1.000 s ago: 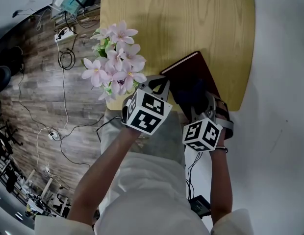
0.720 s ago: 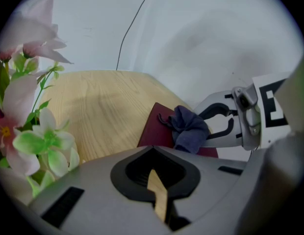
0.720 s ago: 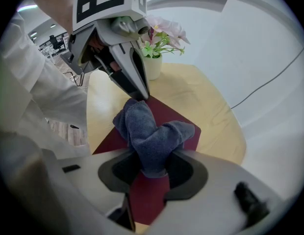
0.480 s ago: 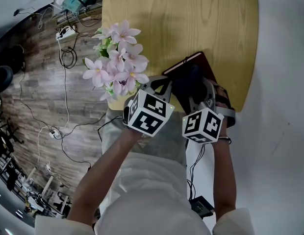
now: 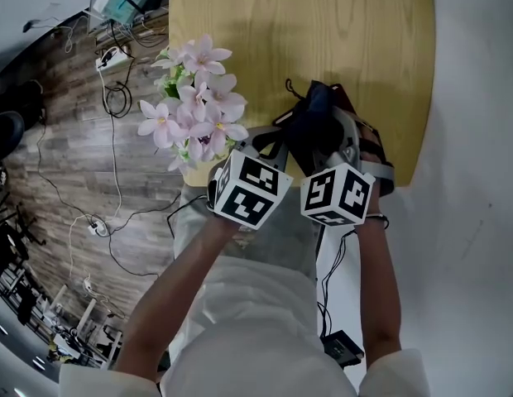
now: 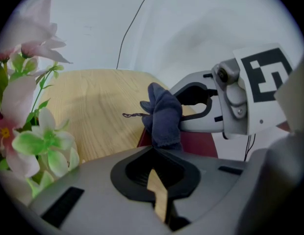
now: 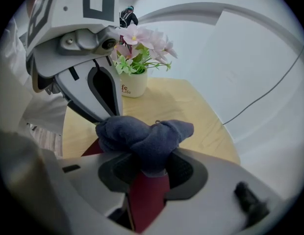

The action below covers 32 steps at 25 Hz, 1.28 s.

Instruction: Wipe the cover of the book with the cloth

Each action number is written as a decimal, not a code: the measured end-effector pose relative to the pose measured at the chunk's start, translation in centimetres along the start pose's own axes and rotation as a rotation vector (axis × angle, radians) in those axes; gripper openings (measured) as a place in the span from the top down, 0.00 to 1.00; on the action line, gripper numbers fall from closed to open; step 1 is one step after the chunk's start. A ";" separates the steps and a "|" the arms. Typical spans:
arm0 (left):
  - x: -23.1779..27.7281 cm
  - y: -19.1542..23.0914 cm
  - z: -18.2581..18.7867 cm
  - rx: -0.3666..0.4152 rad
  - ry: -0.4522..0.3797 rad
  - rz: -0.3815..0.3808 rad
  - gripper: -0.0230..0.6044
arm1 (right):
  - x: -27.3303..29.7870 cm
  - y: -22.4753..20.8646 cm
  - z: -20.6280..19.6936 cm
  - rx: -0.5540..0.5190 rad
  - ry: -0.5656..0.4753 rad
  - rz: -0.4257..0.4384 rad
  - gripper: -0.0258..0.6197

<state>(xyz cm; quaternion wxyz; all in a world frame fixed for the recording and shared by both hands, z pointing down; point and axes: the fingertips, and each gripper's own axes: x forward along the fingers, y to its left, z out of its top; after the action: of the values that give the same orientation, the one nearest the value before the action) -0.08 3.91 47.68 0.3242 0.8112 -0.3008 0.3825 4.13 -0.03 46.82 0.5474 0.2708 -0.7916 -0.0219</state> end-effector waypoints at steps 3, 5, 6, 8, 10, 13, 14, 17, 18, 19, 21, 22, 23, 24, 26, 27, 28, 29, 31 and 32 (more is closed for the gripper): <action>0.0 0.1 0.1 -0.036 -0.008 0.001 0.95 | -1.1 -0.2 -0.1 0.013 -0.018 -0.016 0.73; -0.1 0.1 0.1 -0.043 -0.011 0.003 0.95 | -2.2 -0.1 -0.5 0.026 -0.025 -0.020 0.73; -0.1 0.1 0.1 -0.040 -0.006 0.002 0.95 | -2.8 0.1 -0.8 0.032 -0.026 -0.019 0.73; -0.3 -0.1 0.0 -0.038 0.008 -0.008 0.95 | -4.0 0.6 -1.5 0.046 -0.025 -0.012 0.73; -1.0 -0.6 0.2 -0.054 0.000 -0.024 0.95 | -5.3 1.5 -2.3 0.054 -0.015 0.001 0.73; -2.4 -1.3 0.5 -0.054 -0.028 -0.021 0.95 | -7.2 3.1 -3.9 0.062 0.014 0.019 0.73; -2.7 -1.5 0.3 -0.047 -0.029 -0.016 0.95 | -7.7 3.8 -4.4 0.069 0.025 0.026 0.73; -2.9 -2.0 -1.0 -0.025 -0.009 -0.007 0.95 | -9.0 6.0 -6.1 0.094 0.059 0.055 0.73; -2.9 -2.2 -1.5 -0.018 0.002 -0.005 0.95 | -9.3 6.8 -6.7 0.103 0.069 0.063 0.73; -2.9 -2.3 -2.1 -0.011 0.012 -0.003 0.95 | -9.6 7.5 -7.2 0.110 0.080 0.070 0.73; -3.0 -2.5 -3.0 -0.003 0.027 0.004 0.95 | -10.2 8.9 -8.3 0.120 0.106 0.086 0.73; -3.0 -2.6 -3.5 -0.001 0.033 0.009 0.95 | -10.4 9.5 -8.8 0.125 0.121 0.092 0.73; -3.0 -2.6 -4.0 -0.001 0.040 0.015 0.95 | -10.6 10.1 -9.4 0.129 0.136 0.097 0.73; -2.9 -2.5 -4.6 0.000 0.048 0.022 0.95 | -10.8 10.6 -9.8 0.131 0.150 0.100 0.73; -2.7 -2.0 -5.7 -0.005 0.062 0.043 0.95 | -11.0 11.6 -10.4 0.130 0.169 0.106 0.73; -2.6 -1.6 -6.1 -0.013 0.064 0.056 0.95 | -11.0 11.9 -10.5 0.131 0.173 0.108 0.73; -2.4 -1.2 -6.4 -0.025 0.063 0.070 0.95 | -10.9 12.2 -10.5 0.133 0.174 0.110 0.73; -2.3 -0.8 -6.6 -0.039 0.057 0.087 0.95 | -10.9 12.4 -10.5 0.135 0.174 0.112 0.73; -2.2 0.0 -6.4 -0.060 0.035 0.119 0.95 | -10.7 12.7 -10.6 0.130 0.180 0.116 0.73; -2.1 0.2 -6.2 -0.064 0.021 0.128 0.95 | -10.6 12.8 -10.7 0.125 0.185 0.117 0.73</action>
<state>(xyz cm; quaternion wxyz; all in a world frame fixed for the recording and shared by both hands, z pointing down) -3.99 9.02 49.11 0.3279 0.7755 -0.3609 0.4010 10.98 18.47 46.30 0.6005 0.2587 -0.7520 0.0842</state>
